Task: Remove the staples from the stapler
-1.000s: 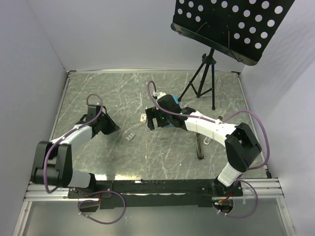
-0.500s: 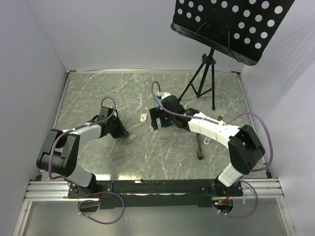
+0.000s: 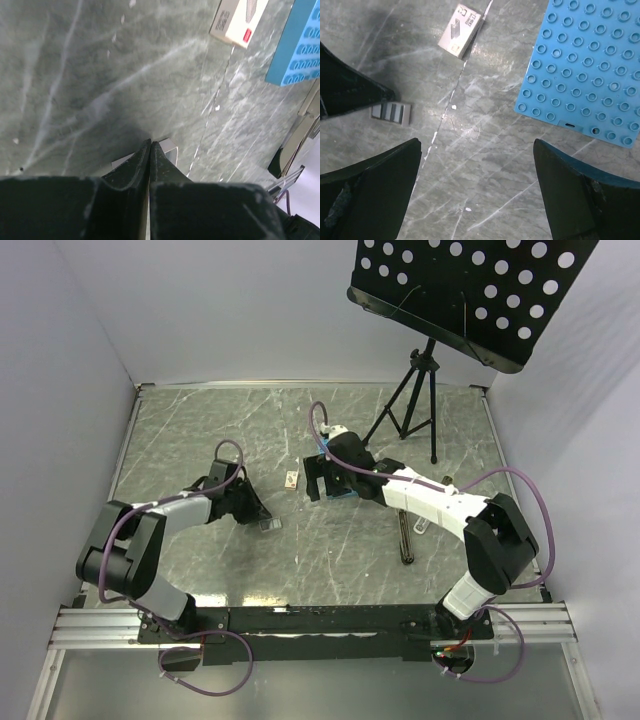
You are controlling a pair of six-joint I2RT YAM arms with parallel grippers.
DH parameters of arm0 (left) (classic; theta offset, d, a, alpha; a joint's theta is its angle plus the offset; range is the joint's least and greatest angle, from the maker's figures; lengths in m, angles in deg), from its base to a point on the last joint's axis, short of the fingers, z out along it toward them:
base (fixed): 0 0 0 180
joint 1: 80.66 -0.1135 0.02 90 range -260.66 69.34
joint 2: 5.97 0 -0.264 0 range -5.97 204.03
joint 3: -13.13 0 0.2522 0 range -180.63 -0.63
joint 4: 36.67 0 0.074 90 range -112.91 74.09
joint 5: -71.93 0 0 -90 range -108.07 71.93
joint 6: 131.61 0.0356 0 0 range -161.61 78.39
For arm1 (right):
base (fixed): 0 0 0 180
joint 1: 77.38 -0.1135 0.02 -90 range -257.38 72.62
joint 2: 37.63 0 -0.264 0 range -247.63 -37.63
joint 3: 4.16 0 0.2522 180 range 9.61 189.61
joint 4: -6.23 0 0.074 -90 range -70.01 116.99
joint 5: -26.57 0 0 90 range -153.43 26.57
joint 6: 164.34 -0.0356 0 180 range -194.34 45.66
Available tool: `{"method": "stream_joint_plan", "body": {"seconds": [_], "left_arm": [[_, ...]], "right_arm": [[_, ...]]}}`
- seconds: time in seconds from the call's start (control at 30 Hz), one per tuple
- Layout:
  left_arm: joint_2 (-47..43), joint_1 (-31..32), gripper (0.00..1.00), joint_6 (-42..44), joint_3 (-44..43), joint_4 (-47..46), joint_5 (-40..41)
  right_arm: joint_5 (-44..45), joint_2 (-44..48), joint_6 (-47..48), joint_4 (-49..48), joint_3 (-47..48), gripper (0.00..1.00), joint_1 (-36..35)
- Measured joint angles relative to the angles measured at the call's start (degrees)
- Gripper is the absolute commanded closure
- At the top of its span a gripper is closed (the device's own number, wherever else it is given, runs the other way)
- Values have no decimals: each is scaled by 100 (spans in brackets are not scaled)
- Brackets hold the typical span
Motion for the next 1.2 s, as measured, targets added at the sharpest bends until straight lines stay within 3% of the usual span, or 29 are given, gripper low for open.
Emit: {"method": "stream_joint_plan", "body": {"seconds": [0.2, 0.3, 0.53, 0.67, 0.9, 1.2], "left_arm": [[-313, 114, 91, -142, 59, 138, 46], [-614, 133, 84, -181, 59, 284, 170], [-1917, 140, 26, -229, -258, 1008, 1095], [-2660, 140, 3, -166, -638, 1453, 1926], [-3862, 140, 1, -63, -713, 2061, 3191], [-4378, 140, 1, 299, -610, 2533, 3696]], "right_arm": [[0, 0, -116, -2, 96, 0, 0], [9, -28, -186, 13, 127, 1, 0], [278, -531, -625, 258, 761, 3, 0], [452, -966, -868, 348, 1252, 4, -2], [824, -2028, -1016, 595, 2312, 4, -57], [1051, -3141, -1226, 955, 3329, 5, -284]]}}
